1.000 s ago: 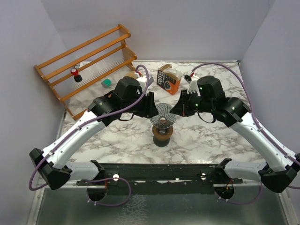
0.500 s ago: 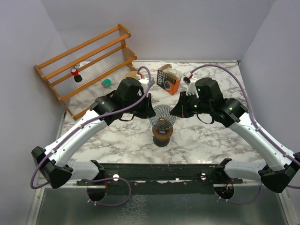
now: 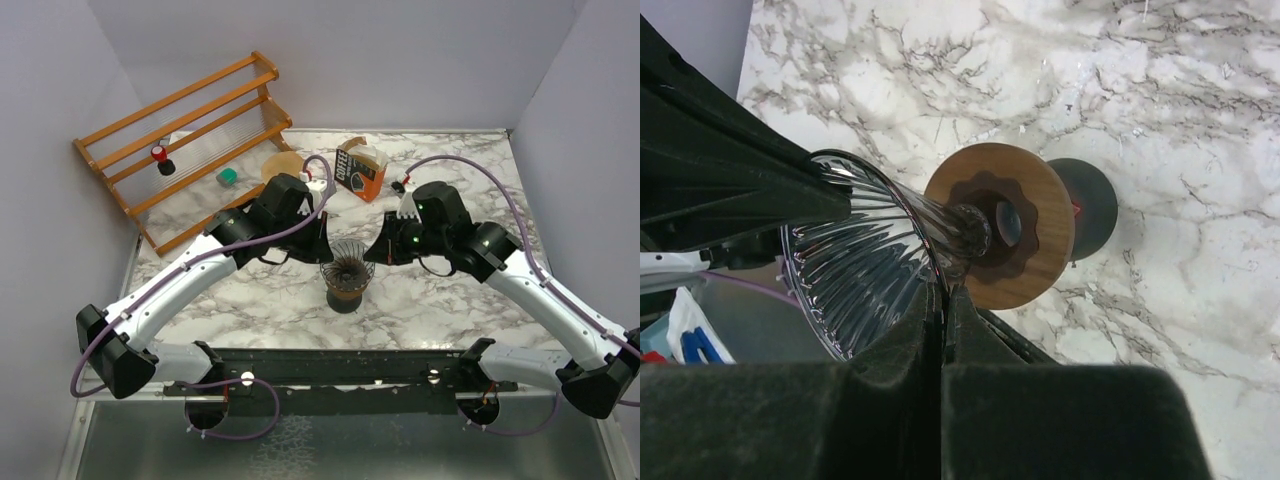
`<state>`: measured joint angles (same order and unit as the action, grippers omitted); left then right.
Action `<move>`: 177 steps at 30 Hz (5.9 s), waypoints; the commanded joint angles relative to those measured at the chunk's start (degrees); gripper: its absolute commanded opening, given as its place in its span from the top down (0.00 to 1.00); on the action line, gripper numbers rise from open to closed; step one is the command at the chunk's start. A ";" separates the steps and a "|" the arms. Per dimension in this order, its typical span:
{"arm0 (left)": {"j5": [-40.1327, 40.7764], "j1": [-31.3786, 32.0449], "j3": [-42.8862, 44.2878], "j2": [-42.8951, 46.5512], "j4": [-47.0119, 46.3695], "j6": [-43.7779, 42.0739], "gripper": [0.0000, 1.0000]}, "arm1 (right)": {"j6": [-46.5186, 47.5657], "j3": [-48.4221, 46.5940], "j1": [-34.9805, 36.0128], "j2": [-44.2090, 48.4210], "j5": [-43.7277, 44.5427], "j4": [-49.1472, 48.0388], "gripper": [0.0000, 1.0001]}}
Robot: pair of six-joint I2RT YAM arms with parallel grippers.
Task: Place the coffee filter in the dripper
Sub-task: Place the coffee dripper in the dripper holder, then pick up the coffee filter from the coffee filter holder.
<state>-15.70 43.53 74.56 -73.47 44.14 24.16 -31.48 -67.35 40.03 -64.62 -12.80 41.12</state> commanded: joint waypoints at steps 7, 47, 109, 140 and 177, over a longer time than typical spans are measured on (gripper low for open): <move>-1.42 0.14 -4.01 -1.32 -1.44 -2.01 1.00 | -1.30 2.25 0.00 1.82 2.21 -3.03 0.99; 2.20 3.72 -23.72 2.27 -11.68 -2.30 1.00 | -3.48 21.77 1.28 2.54 3.88 -10.97 0.99; 7.57 3.73 -12.73 -0.16 -6.13 -8.91 0.43 | -6.12 8.38 1.72 0.44 6.15 -7.86 0.63; 34.16 3.61 -11.55 13.85 -19.54 -21.44 0.18 | 21.80 -16.27 0.96 -16.87 41.31 -12.05 0.56; 41.62 2.13 -30.20 30.80 -36.46 -21.30 0.15 | 37.81 -34.77 -14.98 -47.02 17.66 -19.26 0.62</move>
<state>25.15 46.09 45.17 -42.81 8.82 3.53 5.65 -100.12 25.39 -109.40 6.11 22.28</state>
